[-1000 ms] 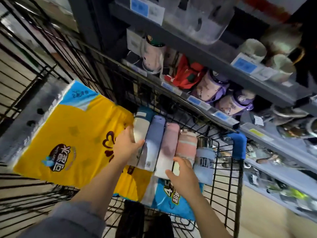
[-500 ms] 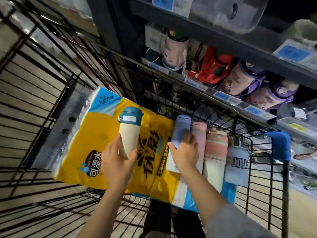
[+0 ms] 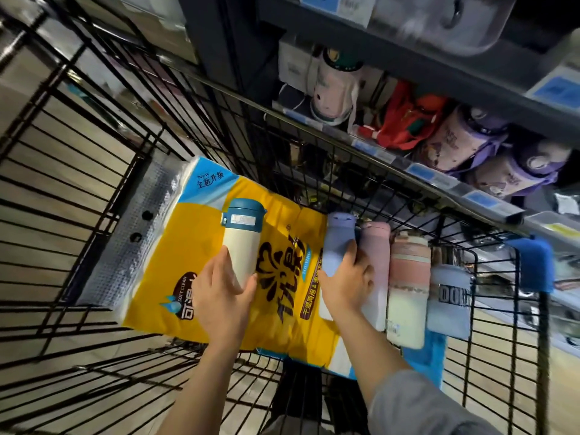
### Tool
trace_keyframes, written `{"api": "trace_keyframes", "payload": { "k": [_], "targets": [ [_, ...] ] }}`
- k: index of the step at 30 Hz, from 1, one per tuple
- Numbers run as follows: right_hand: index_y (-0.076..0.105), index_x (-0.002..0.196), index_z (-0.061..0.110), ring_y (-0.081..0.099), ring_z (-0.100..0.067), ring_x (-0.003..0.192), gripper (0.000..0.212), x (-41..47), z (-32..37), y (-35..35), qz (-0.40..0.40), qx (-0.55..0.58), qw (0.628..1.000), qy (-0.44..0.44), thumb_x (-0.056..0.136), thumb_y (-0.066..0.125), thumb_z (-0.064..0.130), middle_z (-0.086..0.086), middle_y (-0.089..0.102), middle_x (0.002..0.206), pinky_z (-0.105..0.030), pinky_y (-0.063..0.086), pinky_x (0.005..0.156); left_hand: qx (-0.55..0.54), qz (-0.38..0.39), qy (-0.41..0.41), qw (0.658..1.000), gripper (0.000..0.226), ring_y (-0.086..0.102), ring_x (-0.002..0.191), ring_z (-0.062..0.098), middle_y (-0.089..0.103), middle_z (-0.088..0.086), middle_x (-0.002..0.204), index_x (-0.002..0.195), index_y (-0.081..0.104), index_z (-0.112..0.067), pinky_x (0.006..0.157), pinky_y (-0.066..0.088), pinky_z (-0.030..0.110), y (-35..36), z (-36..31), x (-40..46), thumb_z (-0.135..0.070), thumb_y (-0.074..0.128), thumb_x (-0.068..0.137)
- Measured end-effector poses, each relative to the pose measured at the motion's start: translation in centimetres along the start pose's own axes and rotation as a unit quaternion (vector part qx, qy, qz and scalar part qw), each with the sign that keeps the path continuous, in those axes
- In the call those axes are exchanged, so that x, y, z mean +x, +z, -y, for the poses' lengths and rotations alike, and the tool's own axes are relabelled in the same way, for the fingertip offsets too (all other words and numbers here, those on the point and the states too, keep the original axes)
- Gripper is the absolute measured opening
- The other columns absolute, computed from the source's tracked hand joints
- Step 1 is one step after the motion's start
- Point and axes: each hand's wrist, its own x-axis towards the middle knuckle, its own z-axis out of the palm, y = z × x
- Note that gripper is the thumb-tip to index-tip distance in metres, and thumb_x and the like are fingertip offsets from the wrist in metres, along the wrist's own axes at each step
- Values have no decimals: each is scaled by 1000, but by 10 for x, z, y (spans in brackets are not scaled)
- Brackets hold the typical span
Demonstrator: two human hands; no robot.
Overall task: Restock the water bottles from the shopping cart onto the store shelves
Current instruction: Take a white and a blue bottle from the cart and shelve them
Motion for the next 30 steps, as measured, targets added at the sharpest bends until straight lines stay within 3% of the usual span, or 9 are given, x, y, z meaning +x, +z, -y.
{"api": "trace_keyframes", "payload": {
  "k": [14, 21, 30],
  "targets": [
    [11, 150, 21, 40, -33, 126, 94, -3, 1, 6, 1, 7, 1000, -13, 80, 72, 39, -12, 35, 144, -41, 40, 97, 12, 0, -1, 1000, 81, 49, 116, 27, 52, 9, 132, 142, 38, -20, 87, 47, 46, 7, -3, -4, -38, 77, 73],
    [11, 150, 20, 35, -32, 128, 100, -9, -5, 9, 27, 38, 999, 13, 76, 76, 40, -14, 31, 144, -39, 35, 101, 12, 17, -25, 999, 82, 47, 117, 25, 51, 6, 132, 143, 35, -22, 88, 46, 46, 8, -3, -4, -44, 74, 75],
    [10, 149, 20, 40, -34, 128, 99, -10, -3, 9, 35, 53, 998, 13, 77, 75, 37, -17, 41, 140, -42, 36, 104, -2, 20, -39, 999, 82, 48, 117, 25, 50, 5, 133, 143, 35, -24, 85, 46, 44, 8, -4, -6, -44, 74, 75]
  ]
}}
